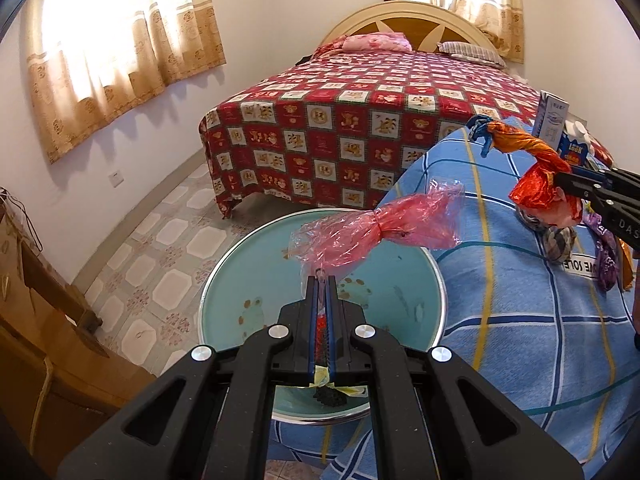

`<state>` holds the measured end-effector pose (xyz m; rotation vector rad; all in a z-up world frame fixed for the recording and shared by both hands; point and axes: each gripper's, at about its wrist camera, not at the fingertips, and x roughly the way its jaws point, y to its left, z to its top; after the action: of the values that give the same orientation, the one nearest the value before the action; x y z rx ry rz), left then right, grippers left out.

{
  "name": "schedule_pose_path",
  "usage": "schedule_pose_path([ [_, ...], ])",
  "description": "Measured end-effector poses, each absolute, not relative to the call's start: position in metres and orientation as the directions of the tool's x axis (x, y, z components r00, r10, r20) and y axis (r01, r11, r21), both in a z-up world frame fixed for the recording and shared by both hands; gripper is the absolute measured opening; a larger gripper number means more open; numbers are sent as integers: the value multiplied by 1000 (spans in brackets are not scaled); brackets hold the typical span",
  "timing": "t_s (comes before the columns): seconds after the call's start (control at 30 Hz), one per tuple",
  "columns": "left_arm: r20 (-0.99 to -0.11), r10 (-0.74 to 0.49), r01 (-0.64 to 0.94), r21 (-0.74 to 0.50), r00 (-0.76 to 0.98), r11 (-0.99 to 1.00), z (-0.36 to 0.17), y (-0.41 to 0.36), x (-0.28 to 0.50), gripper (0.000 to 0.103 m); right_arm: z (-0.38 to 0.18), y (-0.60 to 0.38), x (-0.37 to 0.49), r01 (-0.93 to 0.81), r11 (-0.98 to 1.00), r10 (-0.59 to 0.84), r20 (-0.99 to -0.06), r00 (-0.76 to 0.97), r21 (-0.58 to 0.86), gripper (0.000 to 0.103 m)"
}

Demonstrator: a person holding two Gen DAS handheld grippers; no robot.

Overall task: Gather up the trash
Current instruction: 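Carry the pink bag and red-orange bag over the teal bin with both tools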

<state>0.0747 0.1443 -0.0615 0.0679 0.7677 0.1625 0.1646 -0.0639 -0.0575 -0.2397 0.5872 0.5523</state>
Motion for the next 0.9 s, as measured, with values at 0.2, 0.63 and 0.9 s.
schedule_pose_path([
  [0.2,-691,184,-137,123,699,983,-64,152,73,3,-59,-55,167,-577,814,438,-582,685,-67,15],
  [0.63,-689,208,-166,129,694,978,-63,165,71,3,-65,-34,171,-621,780,464,-590,661,-83,15],
  [0.9,-692,225,-189,130,686,973,-63,173,67,3,-69,-21,171,-648,755,476,-598,645,-98,15],
])
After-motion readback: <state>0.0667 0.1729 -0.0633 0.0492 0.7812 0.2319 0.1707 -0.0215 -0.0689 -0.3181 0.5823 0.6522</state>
